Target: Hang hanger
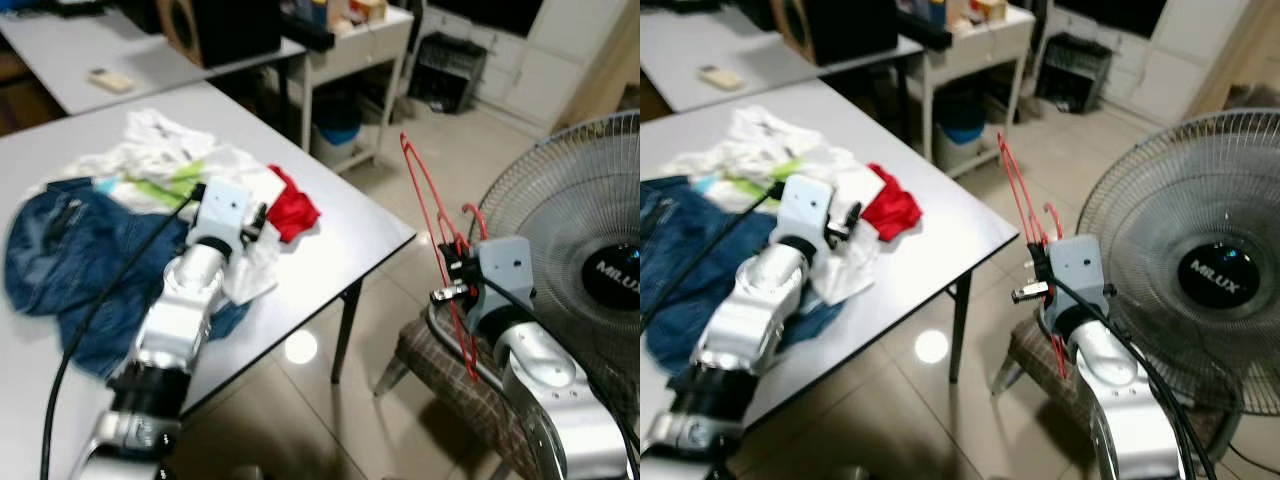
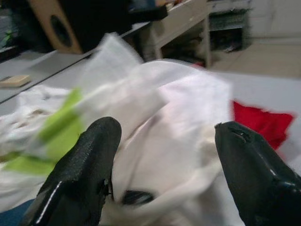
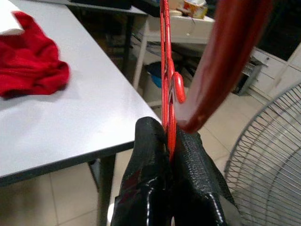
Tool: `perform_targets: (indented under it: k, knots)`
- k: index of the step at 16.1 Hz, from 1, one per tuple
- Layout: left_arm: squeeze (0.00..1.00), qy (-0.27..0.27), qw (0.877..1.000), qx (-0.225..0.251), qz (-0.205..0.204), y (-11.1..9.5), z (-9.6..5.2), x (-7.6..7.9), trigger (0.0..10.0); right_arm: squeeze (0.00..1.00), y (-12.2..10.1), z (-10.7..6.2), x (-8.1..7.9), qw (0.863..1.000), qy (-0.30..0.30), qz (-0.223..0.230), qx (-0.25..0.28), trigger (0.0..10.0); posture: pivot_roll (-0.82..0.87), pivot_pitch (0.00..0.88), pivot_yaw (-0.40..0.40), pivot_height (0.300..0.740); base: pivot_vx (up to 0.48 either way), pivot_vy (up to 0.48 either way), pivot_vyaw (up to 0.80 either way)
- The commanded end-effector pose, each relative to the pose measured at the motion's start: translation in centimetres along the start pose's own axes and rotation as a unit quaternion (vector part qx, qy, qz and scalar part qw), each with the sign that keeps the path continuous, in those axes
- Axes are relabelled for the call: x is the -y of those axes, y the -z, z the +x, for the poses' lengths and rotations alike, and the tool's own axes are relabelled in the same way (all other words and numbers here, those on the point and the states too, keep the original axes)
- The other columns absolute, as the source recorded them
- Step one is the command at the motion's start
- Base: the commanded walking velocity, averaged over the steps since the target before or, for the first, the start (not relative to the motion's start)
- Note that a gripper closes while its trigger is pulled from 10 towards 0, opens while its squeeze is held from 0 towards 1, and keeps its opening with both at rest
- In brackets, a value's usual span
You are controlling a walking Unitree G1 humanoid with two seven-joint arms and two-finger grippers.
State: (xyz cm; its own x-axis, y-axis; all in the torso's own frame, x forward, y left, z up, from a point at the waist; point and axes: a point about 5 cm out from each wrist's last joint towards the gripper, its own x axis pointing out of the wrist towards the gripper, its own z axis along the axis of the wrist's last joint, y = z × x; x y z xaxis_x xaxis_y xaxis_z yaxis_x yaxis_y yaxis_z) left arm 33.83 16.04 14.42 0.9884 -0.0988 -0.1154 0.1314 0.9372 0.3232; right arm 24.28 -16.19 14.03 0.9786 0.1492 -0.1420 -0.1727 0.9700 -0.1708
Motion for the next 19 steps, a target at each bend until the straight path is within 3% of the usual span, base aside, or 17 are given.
perform_targets:
  k: [1,4,7,8,9,10,11,16,19]
  knots:
    - [0.00,-0.008,1.000,-0.001,0.018,-0.3,0.7,-0.2,10.0,0.00,-0.4,0.0,0.1,1.000,0.003,-0.007,0.011,10.0,-0.03,0.033,-0.023,0.740,0.000,0.000,0.00]
    - [0.00,-0.024,0.999,0.004,0.025,-1.0,1.6,-1.1,10.0,0.00,-0.4,-0.1,0.2,1.000,0.005,-0.008,0.013,10.0,-0.03,0.032,-0.020,0.740,0.000,0.000,0.00]
    - [0.00,-0.029,0.998,-0.027,0.046,-0.1,2.4,-1.8,10.0,0.00,-0.3,-0.2,0.2,1.000,0.005,-0.008,0.012,10.0,-0.03,0.033,-0.020,0.740,0.000,0.000,0.00]
    - [0.00,-0.019,0.998,-0.031,0.048,0.0,2.6,-1.7,5.1,0.00,-0.4,-0.1,0.2,1.000,0.002,-0.010,0.013,10.0,-0.03,0.031,-0.023,0.740,0.000,0.000,0.00]
    - [0.00,-0.013,0.998,-0.033,0.047,0.0,2.6,-1.7,4.7,0.00,-0.4,-0.1,0.2,1.000,0.002,-0.010,0.013,10.0,-0.03,0.031,-0.023,0.740,0.000,0.000,0.00]
    - [0.00,-0.003,0.998,-0.034,0.046,0.0,2.7,-1.7,1.9,0.00,-0.4,0.0,0.2,1.000,0.002,-0.011,0.014,10.0,-0.03,0.030,-0.024,0.740,0.000,0.000,0.00]
    - [0.00,0.001,0.998,-0.036,0.049,0.0,2.6,-1.7,0.0,0.00,-0.4,0.0,0.3,1.000,0.002,-0.012,0.014,10.0,-0.03,0.028,-0.027,0.740,0.000,0.000,0.00]
    - [0.00,0.015,0.998,-0.036,0.053,-0.2,2.7,-2.1,0.0,0.00,-0.5,0.4,0.1,1.000,0.000,-0.012,0.016,10.0,-0.02,0.016,-0.023,0.740,0.000,0.000,0.00]
    - [0.00,0.024,0.999,-0.032,0.029,-0.7,2.6,-2.1,0.0,0.00,-0.7,0.8,0.2,1.000,0.001,-0.014,0.023,10.0,-0.01,0.013,-0.023,0.740,0.000,0.000,0.00]
